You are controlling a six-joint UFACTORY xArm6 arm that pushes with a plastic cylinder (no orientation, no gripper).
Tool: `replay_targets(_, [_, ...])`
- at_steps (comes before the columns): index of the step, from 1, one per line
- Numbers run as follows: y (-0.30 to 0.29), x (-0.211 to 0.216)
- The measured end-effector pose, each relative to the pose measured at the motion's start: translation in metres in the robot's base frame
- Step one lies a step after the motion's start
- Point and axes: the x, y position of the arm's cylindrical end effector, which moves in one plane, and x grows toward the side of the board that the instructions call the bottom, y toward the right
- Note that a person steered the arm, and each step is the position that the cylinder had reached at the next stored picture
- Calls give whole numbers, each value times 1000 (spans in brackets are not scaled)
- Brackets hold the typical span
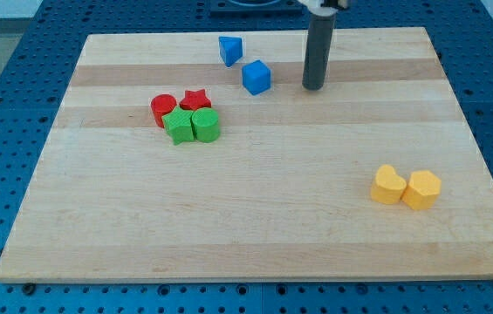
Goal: Push the blue triangle into the blue cube
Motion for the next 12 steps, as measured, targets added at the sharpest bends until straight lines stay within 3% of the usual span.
replay_targets(2, [-6,-72])
replay_targets(4, [-65,-111])
replay_targets(7, [-155,-96])
replay_targets(10, [-152,-53])
replay_targets(12, [-110,-53])
